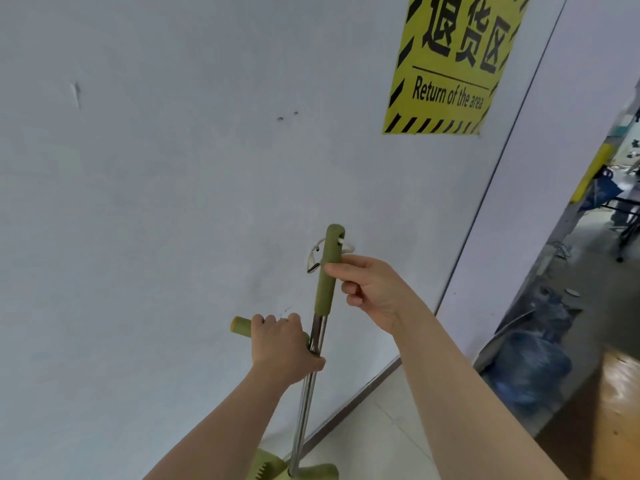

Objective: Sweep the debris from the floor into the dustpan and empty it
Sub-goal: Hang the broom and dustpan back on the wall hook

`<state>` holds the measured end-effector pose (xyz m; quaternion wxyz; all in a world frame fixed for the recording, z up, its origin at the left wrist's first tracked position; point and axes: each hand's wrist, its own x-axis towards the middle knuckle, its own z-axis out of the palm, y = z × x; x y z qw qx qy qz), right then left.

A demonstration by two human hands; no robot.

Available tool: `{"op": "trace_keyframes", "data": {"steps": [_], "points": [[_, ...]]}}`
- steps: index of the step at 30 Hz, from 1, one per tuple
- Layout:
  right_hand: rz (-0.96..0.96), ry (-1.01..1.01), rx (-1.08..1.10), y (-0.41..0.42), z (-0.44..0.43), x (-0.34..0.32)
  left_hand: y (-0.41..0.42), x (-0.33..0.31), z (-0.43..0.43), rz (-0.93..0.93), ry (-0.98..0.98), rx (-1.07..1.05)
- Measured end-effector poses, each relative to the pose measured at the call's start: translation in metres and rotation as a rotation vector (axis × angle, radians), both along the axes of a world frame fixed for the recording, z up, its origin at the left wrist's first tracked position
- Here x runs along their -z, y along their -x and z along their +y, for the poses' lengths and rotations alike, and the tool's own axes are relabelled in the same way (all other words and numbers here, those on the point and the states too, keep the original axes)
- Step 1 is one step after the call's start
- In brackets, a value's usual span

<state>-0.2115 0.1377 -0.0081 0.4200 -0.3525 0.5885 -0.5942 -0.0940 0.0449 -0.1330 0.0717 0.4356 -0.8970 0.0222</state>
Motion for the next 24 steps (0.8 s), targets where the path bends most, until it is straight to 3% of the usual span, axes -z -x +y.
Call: {"op": "trace_keyframes", "data": {"steps": [6,11,15,20,24], "points": [[0.054,0.059,-0.207,0.047,-0.05,-0.018,0.029,0.002,-0.025,-0.031,-0.044,-0.104],[-0.143,0.023,-0.281,0.076,-0.086,-0.037,0.05,0.003,-0.036,-0.046,-0.092,-0.163],[0.122,0.081,-0.261,0.083,-0.114,-0.048,0.058,0.001,-0.04,-0.06,-0.164,-0.17],[0.134,0.165,-0.344,0.093,-0.13,-0.081,0.054,-0.007,-0.049,0.031,-0.24,-0.258],[0.562,-0.158,-0.299,0.093,-0.137,-0.091,0.054,-0.016,-0.052,0.065,-0.186,-0.34]]}}
